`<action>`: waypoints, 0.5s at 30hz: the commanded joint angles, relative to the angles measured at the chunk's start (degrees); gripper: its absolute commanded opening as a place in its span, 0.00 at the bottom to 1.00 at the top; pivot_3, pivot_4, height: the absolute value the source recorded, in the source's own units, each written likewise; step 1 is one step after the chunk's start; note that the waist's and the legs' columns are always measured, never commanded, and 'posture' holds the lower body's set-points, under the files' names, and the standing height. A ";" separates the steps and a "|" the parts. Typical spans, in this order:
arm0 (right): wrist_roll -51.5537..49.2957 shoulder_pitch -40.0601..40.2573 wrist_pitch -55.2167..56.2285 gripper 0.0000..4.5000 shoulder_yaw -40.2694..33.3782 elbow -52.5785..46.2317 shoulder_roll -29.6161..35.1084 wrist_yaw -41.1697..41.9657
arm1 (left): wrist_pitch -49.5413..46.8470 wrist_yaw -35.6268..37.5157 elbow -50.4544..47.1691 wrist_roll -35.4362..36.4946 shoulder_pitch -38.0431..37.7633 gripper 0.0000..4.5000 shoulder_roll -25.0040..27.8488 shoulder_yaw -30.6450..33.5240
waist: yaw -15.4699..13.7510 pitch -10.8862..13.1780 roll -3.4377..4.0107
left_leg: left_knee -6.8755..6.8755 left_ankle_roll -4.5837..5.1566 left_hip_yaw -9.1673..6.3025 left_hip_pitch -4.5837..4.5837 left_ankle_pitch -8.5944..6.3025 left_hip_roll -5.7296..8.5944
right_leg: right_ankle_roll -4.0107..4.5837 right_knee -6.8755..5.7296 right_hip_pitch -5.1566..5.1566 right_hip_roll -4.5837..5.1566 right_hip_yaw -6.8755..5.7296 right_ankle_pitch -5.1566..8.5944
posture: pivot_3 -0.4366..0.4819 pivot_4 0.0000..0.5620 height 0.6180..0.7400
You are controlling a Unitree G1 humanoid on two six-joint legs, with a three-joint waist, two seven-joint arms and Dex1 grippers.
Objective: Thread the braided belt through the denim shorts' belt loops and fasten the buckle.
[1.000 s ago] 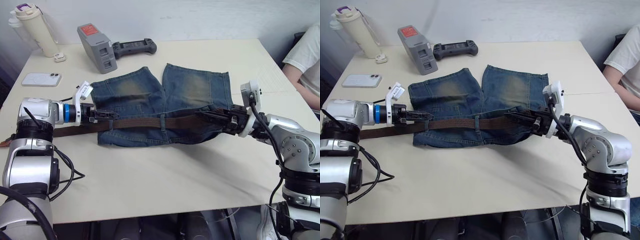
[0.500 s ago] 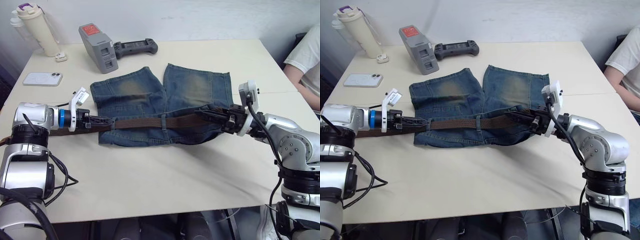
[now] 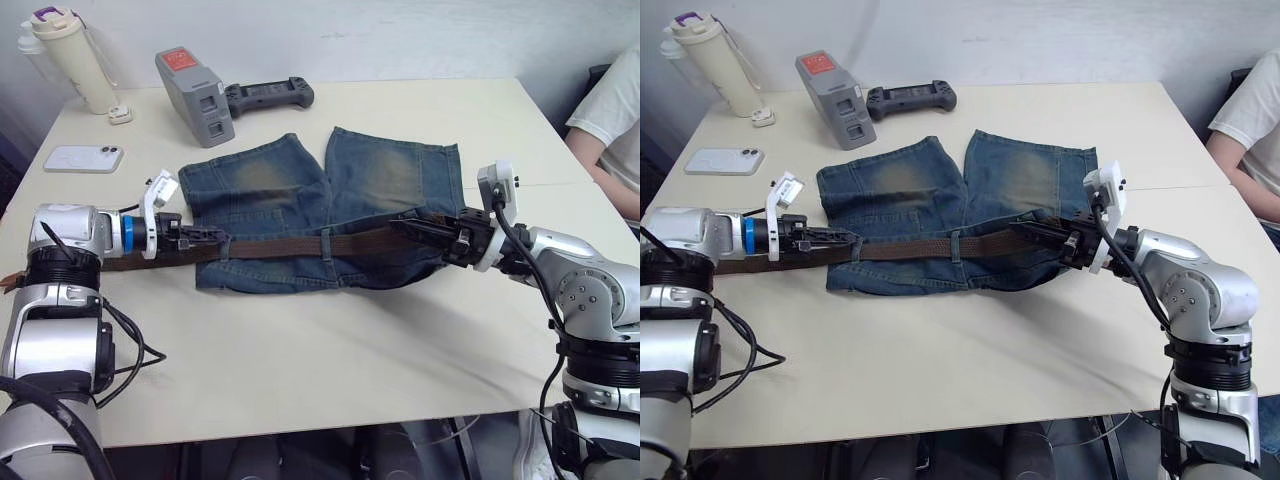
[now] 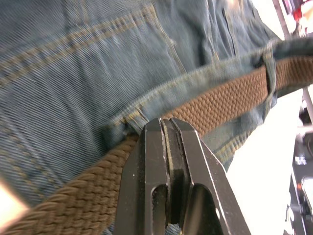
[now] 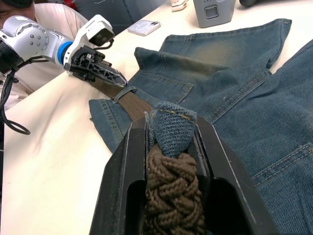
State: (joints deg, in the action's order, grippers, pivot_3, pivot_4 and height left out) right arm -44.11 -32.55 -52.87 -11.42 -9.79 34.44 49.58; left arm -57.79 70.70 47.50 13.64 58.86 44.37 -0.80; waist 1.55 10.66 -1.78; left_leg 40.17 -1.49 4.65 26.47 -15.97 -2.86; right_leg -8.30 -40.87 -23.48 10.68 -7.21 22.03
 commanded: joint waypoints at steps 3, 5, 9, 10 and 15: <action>-1.30 -0.58 0.79 0.09 -0.24 -1.43 0.47 0.16 | 1.93 -0.36 -1.03 -0.45 0.59 0.32 0.72 -0.34 | -0.03 0.00 0.00 | 0.00 0.00 0.00 0.00 0.00 0.00 | 0.00 0.00 0.00 0.00 0.00 0.00 | 0.48 0.27 0.38; -1.41 -0.64 0.70 0.09 -0.27 -1.45 0.43 0.08 | 2.52 -2.04 0.24 -1.04 1.03 0.53 0.09 -0.22 | -0.03 0.00 0.00 | 0.01 0.00 0.00 0.00 0.00 0.00 | 0.00 0.00 0.00 0.00 0.00 0.00 | 0.48 0.27 0.38; -1.48 -0.62 0.63 0.09 -0.23 -1.56 0.44 -0.01 | 3.34 -5.38 2.30 -1.14 1.75 0.64 -1.67 0.65 | -0.04 0.00 0.00 | 0.02 0.00 0.00 0.01 0.00 0.00 | 0.00 0.00 0.00 0.00 0.00 0.00 | 0.48 0.27 0.38; -1.51 -0.54 0.61 0.09 -0.26 -1.65 0.47 -0.03 | 3.74 -6.18 2.66 -1.16 1.80 0.64 -2.07 0.77 | -0.04 0.00 0.00 | 0.02 0.00 0.00 0.01 0.00 0.00 | 0.00 0.00 0.01 0.01 0.00 0.00 | 0.48 0.27 0.38; -1.84 -0.21 0.40 0.09 -0.63 -2.14 0.45 -0.41 | 4.78 -7.34 3.90 -0.97 2.04 0.64 -3.35 0.79 | -0.04 0.00 0.00 | 0.02 0.00 -0.01 0.01 0.00 0.00 | 0.00 -0.02 0.00 0.00 0.00 0.00 | 0.48 0.27 0.38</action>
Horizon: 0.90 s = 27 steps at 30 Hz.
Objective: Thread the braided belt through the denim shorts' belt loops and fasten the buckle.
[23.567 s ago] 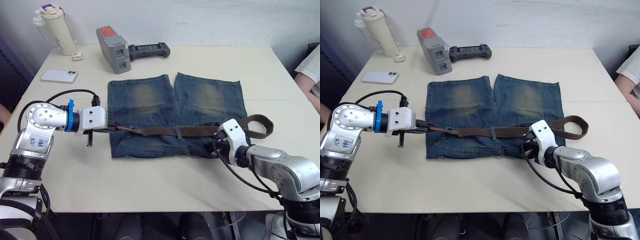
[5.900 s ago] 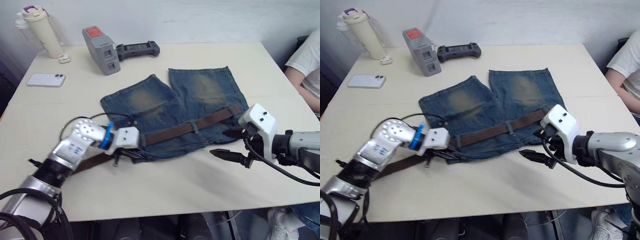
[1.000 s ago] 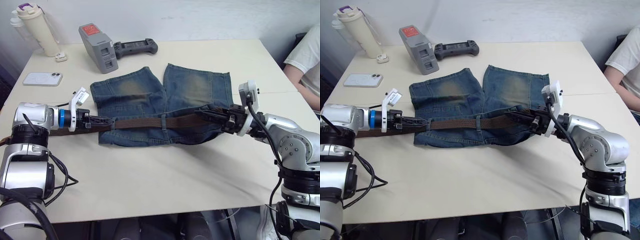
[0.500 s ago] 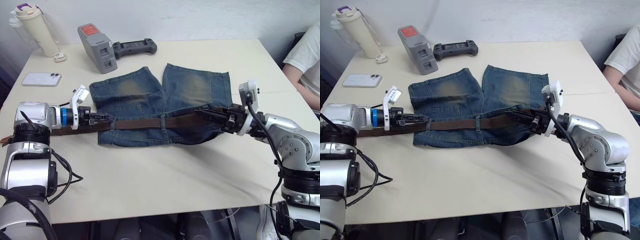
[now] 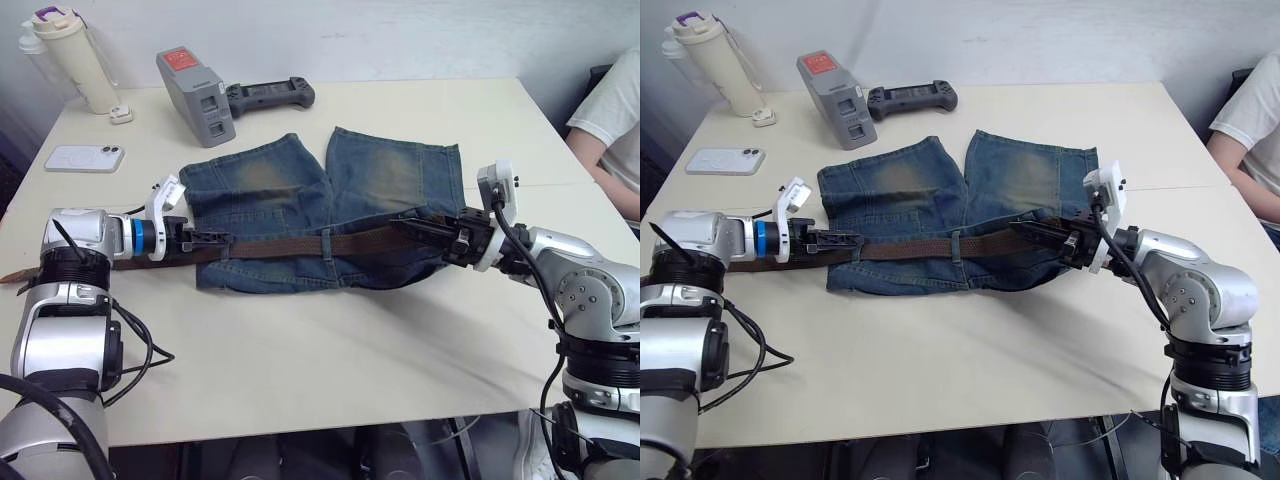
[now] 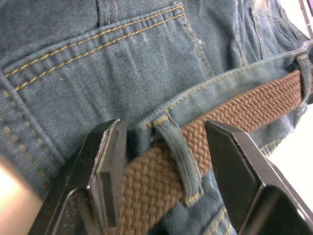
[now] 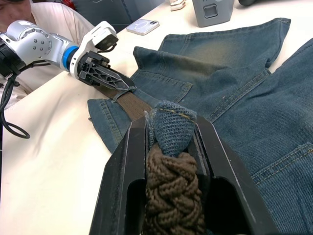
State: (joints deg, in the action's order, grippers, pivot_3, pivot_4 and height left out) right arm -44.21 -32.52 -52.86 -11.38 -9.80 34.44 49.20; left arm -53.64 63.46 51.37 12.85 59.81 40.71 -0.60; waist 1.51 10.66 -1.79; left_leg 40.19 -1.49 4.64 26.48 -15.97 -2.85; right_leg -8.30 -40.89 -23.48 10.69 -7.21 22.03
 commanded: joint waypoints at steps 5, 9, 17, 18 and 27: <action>-1.35 0.33 0.74 0.09 -0.60 -2.08 0.84 -0.16 | -0.40 2.74 -2.10 -0.29 -0.17 0.64 0.04 -1.84 | 0.00 0.00 0.00 | 0.00 0.00 0.00 -0.01 0.00 0.00 | 0.00 -0.01 0.00 0.00 0.00 0.00 | 0.48 0.27 0.38; -1.23 0.44 0.82 0.09 -0.64 -1.84 0.98 -0.22 | -0.09 4.47 -2.31 -0.69 -0.75 0.46 0.56 -3.16 | -0.07 0.00 0.00 | 0.02 0.00 0.00 0.01 0.00 0.01 | 0.00 -0.01 0.01 0.00 0.00 0.00 | 0.48 0.27 0.38; -0.82 1.07 1.31 0.09 -0.44 -2.07 1.92 0.40 | 1.06 5.04 -1.51 0.84 0.97 0.00 1.52 0.03 | -0.05 0.00 0.00 | 0.02 0.00 0.00 0.01 0.00 0.00 | 0.00 -0.01 0.00 0.00 0.00 0.00 | 0.48 0.27 0.38; -0.21 1.41 2.04 0.09 -0.48 -2.79 2.78 0.69 | 0.95 7.88 -3.64 2.49 0.62 0.00 2.28 0.82 | -0.05 0.00 0.00 | 0.02 0.00 0.00 0.01 0.00 0.00 | 0.00 -0.01 0.00 0.00 0.00 0.00 | 0.48 0.27 0.38; 11.34 9.39 16.52 0.09 4.77 -9.05 7.53 2.58 | 6.54 21.64 -26.71 13.44 -13.55 0.00 5.51 6.20 | -0.03 -0.02 0.04 | -0.07 0.00 0.00 -0.16 0.00 0.00 | 0.00 0.01 0.13 0.01 0.03 0.00 | 0.48 0.27 0.38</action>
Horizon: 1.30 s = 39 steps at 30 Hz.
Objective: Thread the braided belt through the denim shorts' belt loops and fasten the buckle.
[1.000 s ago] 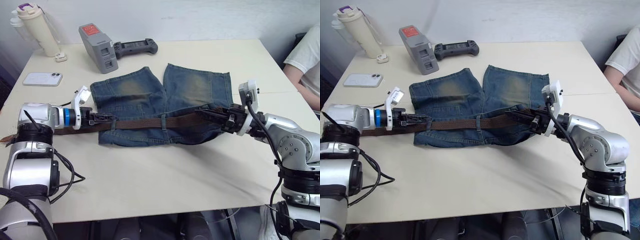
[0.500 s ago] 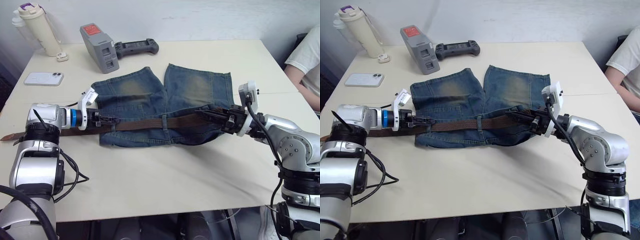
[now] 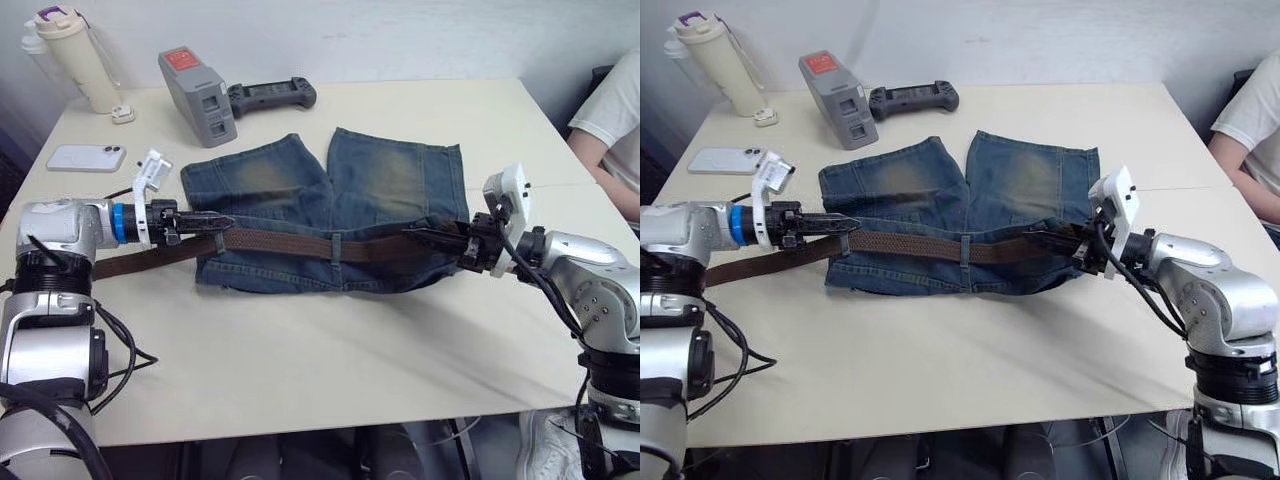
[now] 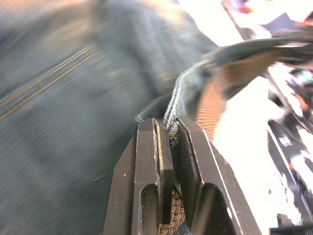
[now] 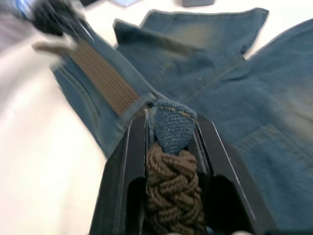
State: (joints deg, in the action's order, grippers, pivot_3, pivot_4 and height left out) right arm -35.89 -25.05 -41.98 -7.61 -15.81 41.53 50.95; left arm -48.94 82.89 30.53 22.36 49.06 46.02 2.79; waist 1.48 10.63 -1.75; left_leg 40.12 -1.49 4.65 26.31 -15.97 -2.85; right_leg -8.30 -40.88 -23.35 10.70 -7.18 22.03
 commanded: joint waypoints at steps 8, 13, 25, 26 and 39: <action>20.67 12.42 38.55 0.09 2.26 -3.63 0.10 0.55 | 19.44 1.11 -21.99 5.64 -17.99 0.00 -1.72 6.82 | -0.23 0.00 0.00 | 0.05 0.02 0.00 -0.01 -0.02 0.02 | 0.00 0.08 0.09 0.04 0.01 0.00 | 0.48 0.27 0.38; 27.91 23.23 62.76 0.09 1.13 0.49 -0.52 0.90 | 37.85 1.34 -28.95 0.01 -29.65 0.00 -0.93 6.42 | -1.20 0.00 0.00 | 0.16 0.03 -0.03 -0.04 -0.02 0.01 | 0.00 0.08 0.18 0.04 -0.02 0.00 | 0.48 0.27 0.38; 37.49 35.44 106.58 0.09 1.08 15.01 0.08 -5.35 | 61.71 -1.15 -31.50 -3.14 -42.65 0.00 -1.92 5.25 | -1.35 -0.02 0.09 | 0.95 0.12 -0.29 -0.16 -0.44 -0.06 | 0.06 -0.01 0.74 0.03 -0.22 0.04 | 0.48 0.27 0.38; 38.79 36.29 109.65 0.09 0.69 17.29 0.48 -6.07 | 63.20 -0.61 -31.57 -2.72 -44.85 0.00 -1.67 5.61 | -1.35 -0.03 0.09 | 0.97 0.13 -0.29 -0.16 -0.44 -0.07 | 0.07 -0.01 0.74 0.02 -0.22 0.04 | 0.48 0.27 0.38; 51.92 33.90 129.93 0.41 0.70 42.14 6.09 -16.72 | 81.99 2.61 -24.90 -3.50 -51.50 0.00 1.69 2.79 | -1.42 -0.26 0.46 | 1.44 0.13 -0.32 -0.18 -0.69 -0.13 | 0.22 -0.11 0.79 0.03 -0.19 0.18 | 0.48 0.27 0.38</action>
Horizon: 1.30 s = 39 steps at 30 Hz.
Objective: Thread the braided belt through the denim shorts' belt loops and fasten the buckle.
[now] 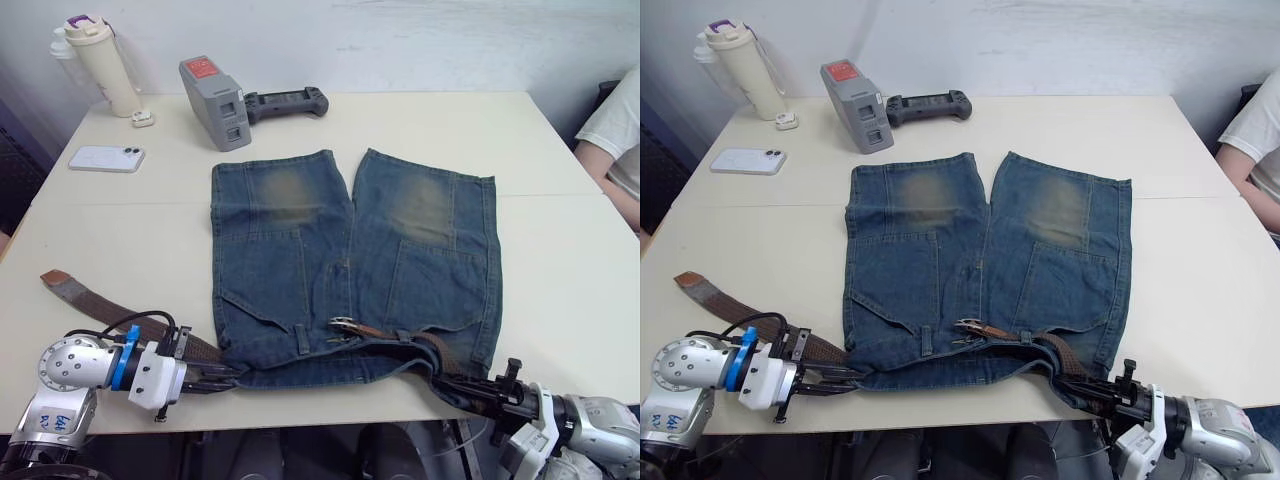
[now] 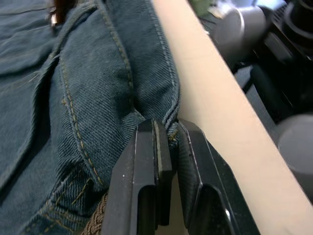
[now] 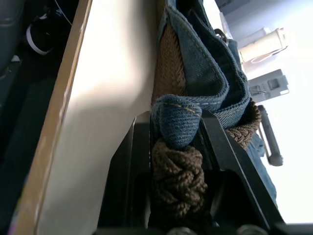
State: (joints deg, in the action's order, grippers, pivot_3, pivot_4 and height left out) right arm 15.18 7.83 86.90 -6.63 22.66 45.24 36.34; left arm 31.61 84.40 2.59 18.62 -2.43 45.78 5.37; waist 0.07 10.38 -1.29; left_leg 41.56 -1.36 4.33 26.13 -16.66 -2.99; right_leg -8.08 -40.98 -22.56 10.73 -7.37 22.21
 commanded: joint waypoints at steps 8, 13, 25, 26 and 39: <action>3.64 3.60 4.40 1.00 -2.65 11.26 7.52 -7.34 | -2.93 3.07 7.23 6.88 0.08 0.84 3.48 2.13 | -0.16 -0.13 0.05 | 0.25 -0.01 -0.04 0.07 -0.12 -0.09 | 0.03 -0.15 -0.01 -0.04 -0.07 0.09 | 0.48 0.27 0.38; 4.84 6.67 5.59 1.00 -5.64 16.92 11.28 -10.85 | -16.45 0.80 5.04 12.37 -3.77 0.98 6.26 5.61 | -0.01 -0.21 -0.08 | 0.55 0.08 -0.06 0.11 -0.32 -0.10 | 0.00 -0.19 0.07 -0.03 -0.05 0.12 | 0.48 0.27 0.38; -13.97 7.04 -8.35 1.00 -4.60 21.97 19.35 -14.53 | -46.93 -12.38 0.29 24.09 2.49 0.98 9.49 17.89 | 0.03 -0.25 -0.13 | 0.79 0.08 -0.03 0.14 -0.48 -0.16 | 0.01 -0.35 0.04 -0.03 0.06 0.22 | 0.48 0.27 0.38; -20.01 5.49 -14.21 1.00 -4.79 19.57 19.32 -12.33 | -48.03 -13.96 -0.25 23.86 4.47 0.98 8.82 17.42 | 0.18 -0.25 -0.13 | 0.84 0.08 -0.03 0.14 -0.50 -0.18 | 0.02 -0.39 0.04 -0.03 0.08 0.23 | 0.48 0.27 0.38; -63.74 -2.46 -94.12 1.00 -6.10 -40.45 24.72 0.90 | -62.20 -23.84 -10.23 22.91 20.81 0.98 2.86 6.69 | -0.28 -0.28 0.62 | 0.79 0.00 -0.04 0.19 -0.78 -0.55 | 0.11 -0.41 0.05 -0.37 -0.19 0.30 | 0.48 0.27 0.38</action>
State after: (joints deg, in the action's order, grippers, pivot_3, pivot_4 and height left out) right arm -45.61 5.73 -0.23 -11.06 -12.37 68.08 37.21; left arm -28.38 61.51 -5.55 40.98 16.60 48.29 12.68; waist -0.21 10.10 -0.67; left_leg 42.36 -1.34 4.36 26.32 -17.45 -3.51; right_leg -8.02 -41.30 -22.50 10.39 -7.54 22.49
